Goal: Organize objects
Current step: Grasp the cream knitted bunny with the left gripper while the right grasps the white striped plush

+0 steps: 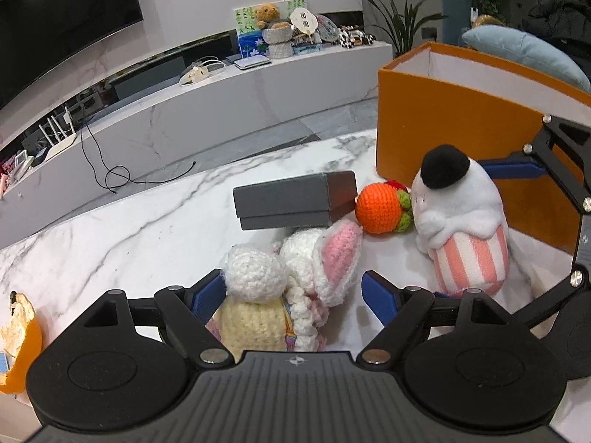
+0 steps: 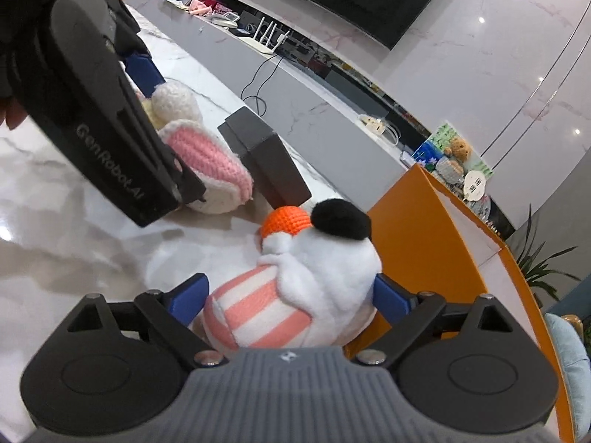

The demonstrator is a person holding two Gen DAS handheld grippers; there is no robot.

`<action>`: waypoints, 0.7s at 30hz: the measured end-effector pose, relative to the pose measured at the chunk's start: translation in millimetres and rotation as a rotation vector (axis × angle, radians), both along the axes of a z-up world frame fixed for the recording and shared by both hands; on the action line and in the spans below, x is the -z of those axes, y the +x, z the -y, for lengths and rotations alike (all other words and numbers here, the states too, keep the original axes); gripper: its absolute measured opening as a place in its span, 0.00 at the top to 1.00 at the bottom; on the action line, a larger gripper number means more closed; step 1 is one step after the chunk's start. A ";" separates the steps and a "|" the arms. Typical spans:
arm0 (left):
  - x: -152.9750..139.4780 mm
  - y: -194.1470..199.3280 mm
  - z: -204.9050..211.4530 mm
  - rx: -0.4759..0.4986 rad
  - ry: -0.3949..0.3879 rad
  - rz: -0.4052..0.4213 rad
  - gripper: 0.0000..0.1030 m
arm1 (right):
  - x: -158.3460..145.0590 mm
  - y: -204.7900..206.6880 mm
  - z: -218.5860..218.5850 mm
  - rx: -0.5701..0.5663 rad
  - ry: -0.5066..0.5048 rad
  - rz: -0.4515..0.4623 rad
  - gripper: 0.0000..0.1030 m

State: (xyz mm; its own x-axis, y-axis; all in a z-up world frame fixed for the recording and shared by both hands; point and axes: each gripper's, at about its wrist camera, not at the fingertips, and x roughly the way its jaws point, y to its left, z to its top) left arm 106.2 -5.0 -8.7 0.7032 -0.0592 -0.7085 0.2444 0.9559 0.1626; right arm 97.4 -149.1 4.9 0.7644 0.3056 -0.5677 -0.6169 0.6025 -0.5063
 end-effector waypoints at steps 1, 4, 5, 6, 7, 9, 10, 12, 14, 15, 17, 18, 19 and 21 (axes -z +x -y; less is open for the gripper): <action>0.0 -0.1 0.4 0.001 0.004 -0.007 0.09 | -0.3 0.1 0.3 -0.002 -0.004 -0.005 0.10; -1.3 0.0 -0.1 -0.002 0.017 -0.046 0.12 | -2.4 -1.0 0.5 -0.038 -0.032 -0.032 0.10; -2.0 -0.3 -0.6 -0.002 0.016 -0.062 0.13 | -3.7 -2.8 0.3 -0.059 -0.036 -0.050 0.10; -2.9 -1.8 -1.4 0.000 0.010 -0.081 0.14 | -5.4 -5.9 1.9 -0.083 -0.040 -0.069 0.10; -3.8 -3.6 -2.0 0.003 0.001 -0.096 0.17 | -7.5 -8.6 3.1 -0.108 -0.044 -0.089 0.10; -4.9 -9.0 -4.3 0.008 -0.019 -0.131 0.23 | -10.7 -13.4 5.6 -0.147 -0.055 -0.123 0.10; -4.0 -11.8 -5.0 0.011 -0.029 -0.152 0.26 | -12.4 -17.4 7.0 -0.165 -0.060 -0.139 0.10; -1.8 -19.3 -5.7 0.022 -0.043 -0.178 0.27 | -15.1 -35.9 11.7 -0.212 -0.070 -0.172 0.11; -0.7 -26.9 -4.6 0.033 -0.037 -0.183 0.28 | -19.1 -44.9 15.2 -0.261 -0.072 -0.200 0.12; -1.0 -29.3 -4.4 0.037 -0.035 -0.184 0.28 | -21.6 -47.2 17.1 -0.273 -0.069 -0.208 0.12; -1.5 -31.8 -4.3 0.043 -0.037 -0.188 0.28 | -26.7 -44.5 17.8 -0.280 -0.054 -0.227 0.13; -2.0 -32.1 -4.2 0.044 -0.034 -0.188 0.27 | -28.5 -43.8 18.9 -0.275 -0.041 -0.235 0.13; -2.6 -32.2 -3.6 0.043 -0.028 -0.185 0.26 | -30.4 -42.2 20.0 -0.267 -0.025 -0.246 0.13; -4.7 -29.9 -2.4 0.037 -0.013 -0.174 0.23 | -34.5 -34.6 20.9 -0.239 0.012 -0.280 0.12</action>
